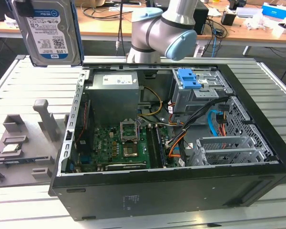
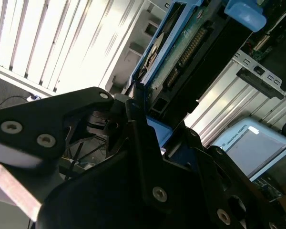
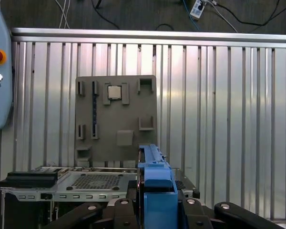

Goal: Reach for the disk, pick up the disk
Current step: 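Pick up the disk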

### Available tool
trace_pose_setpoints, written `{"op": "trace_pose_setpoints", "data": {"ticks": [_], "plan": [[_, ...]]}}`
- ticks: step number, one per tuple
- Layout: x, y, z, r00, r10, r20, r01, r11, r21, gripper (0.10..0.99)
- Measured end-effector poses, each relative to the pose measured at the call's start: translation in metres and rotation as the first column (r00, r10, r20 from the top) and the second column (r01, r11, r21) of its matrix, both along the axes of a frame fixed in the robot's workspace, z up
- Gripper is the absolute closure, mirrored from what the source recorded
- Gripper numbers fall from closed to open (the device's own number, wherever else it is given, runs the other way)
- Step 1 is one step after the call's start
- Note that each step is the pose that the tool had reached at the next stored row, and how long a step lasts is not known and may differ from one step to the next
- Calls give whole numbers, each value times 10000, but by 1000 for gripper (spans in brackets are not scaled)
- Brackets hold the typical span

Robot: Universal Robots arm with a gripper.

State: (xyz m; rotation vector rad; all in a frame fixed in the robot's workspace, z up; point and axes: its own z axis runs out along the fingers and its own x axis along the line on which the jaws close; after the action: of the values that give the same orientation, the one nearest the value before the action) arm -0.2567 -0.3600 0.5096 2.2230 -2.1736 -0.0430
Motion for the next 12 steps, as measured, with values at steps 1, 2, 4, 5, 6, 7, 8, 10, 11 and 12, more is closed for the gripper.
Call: {"op": "trace_pose_setpoints", "data": {"ticks": [1, 2, 4, 5, 6, 7, 8, 10, 11, 12], "plan": [[24, 1, 0, 10000, -1, 0, 1, 10000, 0, 718], [57, 1, 0, 10000, -1, -1, 1, 10000, 0, 718], [133, 2, 0, 10000, -1, -3, 1, 10000, -1, 718], [181, 2, 0, 10000, 0, -4, 0, 10000, 0, 718], [228, 2, 0, 10000, -1, -5, 1, 10000, -1, 718], [283, 3, 0, 10000, -1, -5, 1, 10000, 0, 718], [335, 3, 0, 10000, -1, -6, 1, 10000, 0, 718], [386, 3, -1, 10000, 1, -7, -1, 10000, 1, 718], [432, 4, 0, 10000, -1, -9, 1, 10000, 0, 718], [460, 5, 0, 10000, -1, -10, 1, 10000, 0, 718]]}}
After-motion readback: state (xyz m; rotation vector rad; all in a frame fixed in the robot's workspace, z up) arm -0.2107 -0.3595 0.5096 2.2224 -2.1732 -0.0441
